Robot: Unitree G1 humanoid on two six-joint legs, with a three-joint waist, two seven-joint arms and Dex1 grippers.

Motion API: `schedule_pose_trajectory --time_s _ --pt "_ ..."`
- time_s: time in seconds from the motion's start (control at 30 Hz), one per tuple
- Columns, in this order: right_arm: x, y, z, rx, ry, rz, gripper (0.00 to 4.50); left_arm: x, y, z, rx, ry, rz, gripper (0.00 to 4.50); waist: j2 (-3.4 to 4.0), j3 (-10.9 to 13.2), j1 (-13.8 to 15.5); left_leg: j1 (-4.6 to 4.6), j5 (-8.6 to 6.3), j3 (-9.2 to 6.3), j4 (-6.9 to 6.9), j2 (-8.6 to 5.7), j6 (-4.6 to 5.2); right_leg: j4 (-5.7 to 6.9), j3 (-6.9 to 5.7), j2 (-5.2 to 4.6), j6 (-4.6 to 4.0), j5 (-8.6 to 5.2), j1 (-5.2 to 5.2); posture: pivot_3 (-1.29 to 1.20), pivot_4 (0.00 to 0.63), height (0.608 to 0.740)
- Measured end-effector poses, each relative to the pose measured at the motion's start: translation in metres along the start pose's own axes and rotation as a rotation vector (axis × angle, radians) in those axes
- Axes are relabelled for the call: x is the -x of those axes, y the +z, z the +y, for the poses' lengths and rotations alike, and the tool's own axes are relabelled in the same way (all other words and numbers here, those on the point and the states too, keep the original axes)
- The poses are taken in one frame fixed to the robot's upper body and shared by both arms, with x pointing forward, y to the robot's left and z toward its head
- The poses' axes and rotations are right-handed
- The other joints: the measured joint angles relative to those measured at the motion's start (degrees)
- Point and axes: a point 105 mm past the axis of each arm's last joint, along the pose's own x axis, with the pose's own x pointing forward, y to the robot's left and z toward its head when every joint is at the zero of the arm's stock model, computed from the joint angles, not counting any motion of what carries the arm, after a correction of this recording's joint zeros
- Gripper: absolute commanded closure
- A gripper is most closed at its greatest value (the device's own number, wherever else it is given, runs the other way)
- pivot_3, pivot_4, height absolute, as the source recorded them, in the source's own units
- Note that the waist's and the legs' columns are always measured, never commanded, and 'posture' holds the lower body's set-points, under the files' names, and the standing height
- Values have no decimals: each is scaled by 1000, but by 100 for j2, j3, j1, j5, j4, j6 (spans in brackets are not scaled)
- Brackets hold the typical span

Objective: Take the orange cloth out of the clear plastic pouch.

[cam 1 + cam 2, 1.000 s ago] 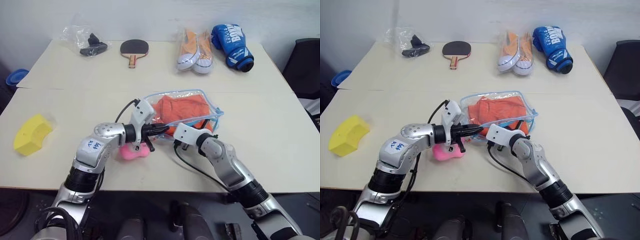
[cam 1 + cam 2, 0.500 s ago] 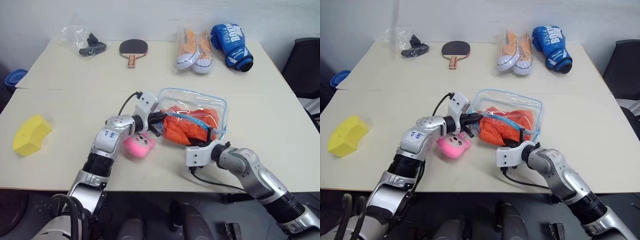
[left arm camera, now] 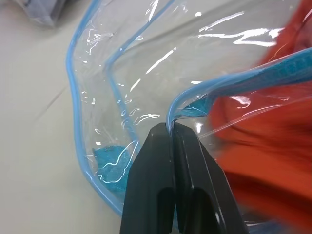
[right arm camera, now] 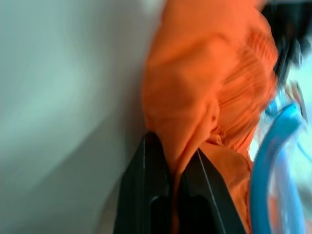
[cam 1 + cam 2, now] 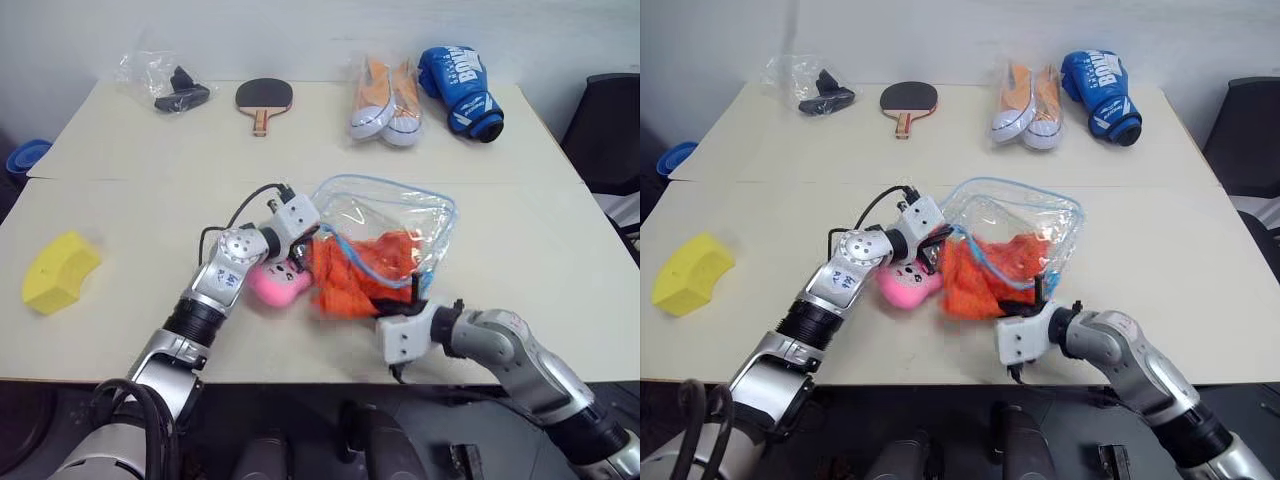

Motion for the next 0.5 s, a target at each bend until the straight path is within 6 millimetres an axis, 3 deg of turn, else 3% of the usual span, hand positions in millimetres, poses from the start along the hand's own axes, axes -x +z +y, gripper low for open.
schedule_pose_trajectory --time_s 0.23,0.43,0.5 --pt "36 -8 20 67 135 -9 4493 4 -10 15 -79 21 15 4500 -6 3 -3 -5 -1 19 -14 0 2 4 8 1 0 0 1 0 150 740" --pt "68 -38 10 63 86 88 4493 34 -26 43 -202 16 75 4500 -6 4 -6 7 0 26 -18 3 1 15 12 1 -1 0 -3 0 150 740" --pt "83 -55 14 31 94 149 4493 57 -42 65 -225 59 148 4500 -8 5 -14 26 0 28 -22 4 1 17 13 2 -1 0 -3 0 150 740"
